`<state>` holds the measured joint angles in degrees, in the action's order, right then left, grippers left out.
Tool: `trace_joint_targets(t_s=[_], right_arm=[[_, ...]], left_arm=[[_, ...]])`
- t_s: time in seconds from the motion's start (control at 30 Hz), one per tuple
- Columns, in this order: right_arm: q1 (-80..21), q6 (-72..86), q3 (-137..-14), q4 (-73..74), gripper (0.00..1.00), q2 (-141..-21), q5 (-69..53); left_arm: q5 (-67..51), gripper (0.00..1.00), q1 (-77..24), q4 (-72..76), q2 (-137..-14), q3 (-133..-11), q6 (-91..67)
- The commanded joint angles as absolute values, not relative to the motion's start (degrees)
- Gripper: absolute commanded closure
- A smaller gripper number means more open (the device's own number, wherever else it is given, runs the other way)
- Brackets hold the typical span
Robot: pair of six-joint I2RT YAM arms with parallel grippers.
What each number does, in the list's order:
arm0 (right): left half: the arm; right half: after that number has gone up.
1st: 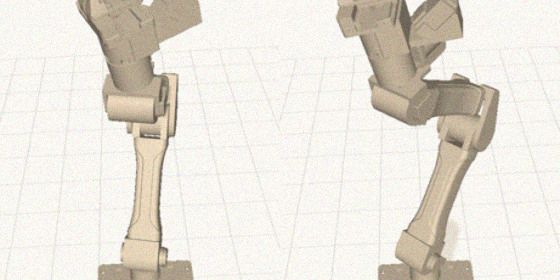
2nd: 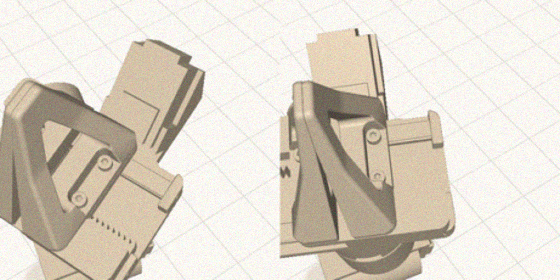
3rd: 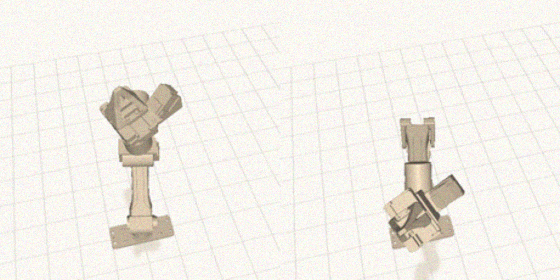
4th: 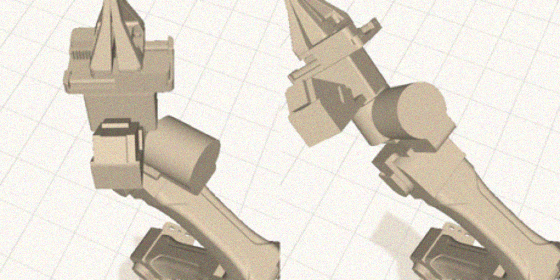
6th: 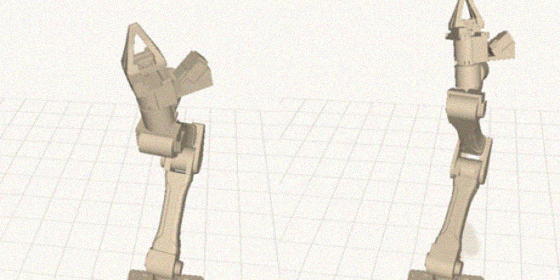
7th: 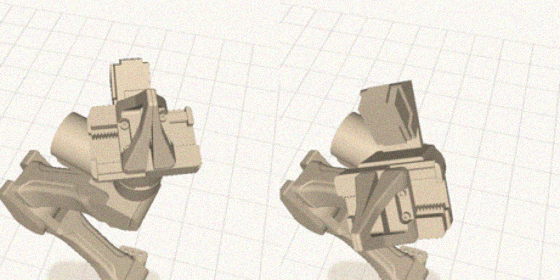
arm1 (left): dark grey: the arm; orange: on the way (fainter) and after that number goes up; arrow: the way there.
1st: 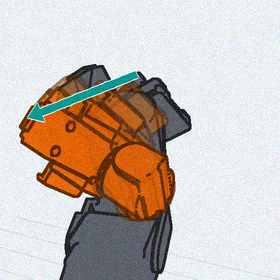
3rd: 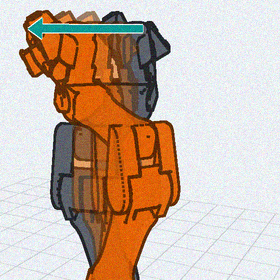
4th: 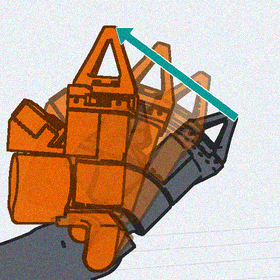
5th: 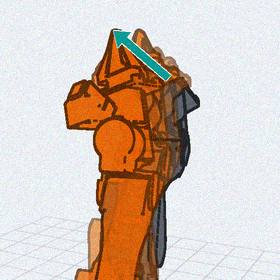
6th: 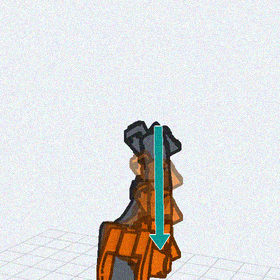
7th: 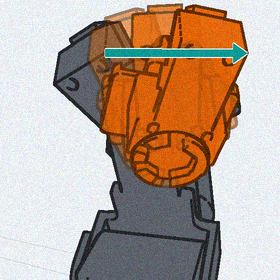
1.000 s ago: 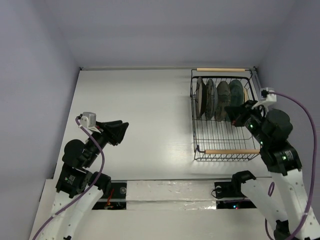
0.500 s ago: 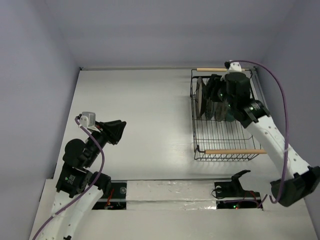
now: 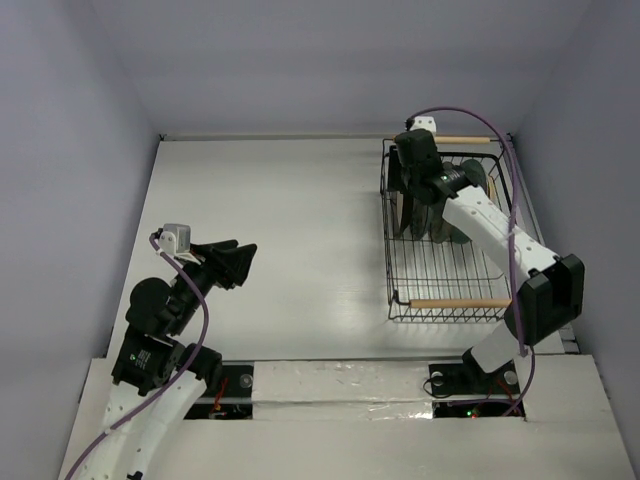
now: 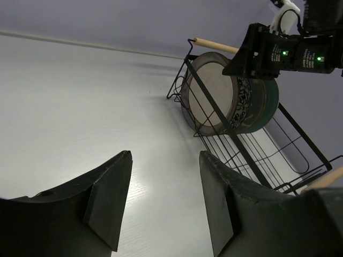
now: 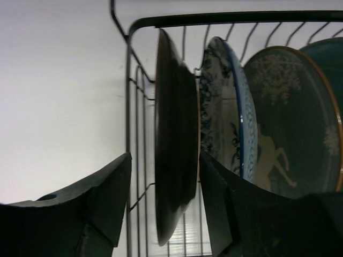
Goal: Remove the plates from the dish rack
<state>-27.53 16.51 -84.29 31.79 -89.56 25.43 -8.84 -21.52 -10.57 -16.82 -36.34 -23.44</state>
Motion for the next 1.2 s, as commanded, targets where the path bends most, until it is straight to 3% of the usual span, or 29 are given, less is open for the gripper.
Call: trace_joint_targets(t_s=[0.0,0.27,0.6,0.9,1.17], right_arm=[[-28.39,15.12,-89.20,34.09,0.42,-92.36,34.09],[-31.11,14.59,-94.65,39.63,0.59,-100.63,46.21],[-36.29,13.27,-105.54,48.06,0.99,-107.49,58.97],[-38.75,10.20,-113.64,51.94,1.00,-106.53,66.88],[-41.92,8.35,-119.18,53.44,1.00,-95.64,69.26]], left_arm=[[-8.79,0.50,-21.27,-8.61,-17.14,-36.39,-23.47],[-9.40,0.50,-20.21,-8.53,-16.70,-36.30,-23.47],[-10.72,0.49,-19.07,-8.09,-16.26,-36.21,-23.38],[-10.72,0.48,-19.07,-8.09,-16.00,-36.21,-23.38],[-10.37,0.48,-19.07,-8.26,-15.91,-36.21,-23.38]])
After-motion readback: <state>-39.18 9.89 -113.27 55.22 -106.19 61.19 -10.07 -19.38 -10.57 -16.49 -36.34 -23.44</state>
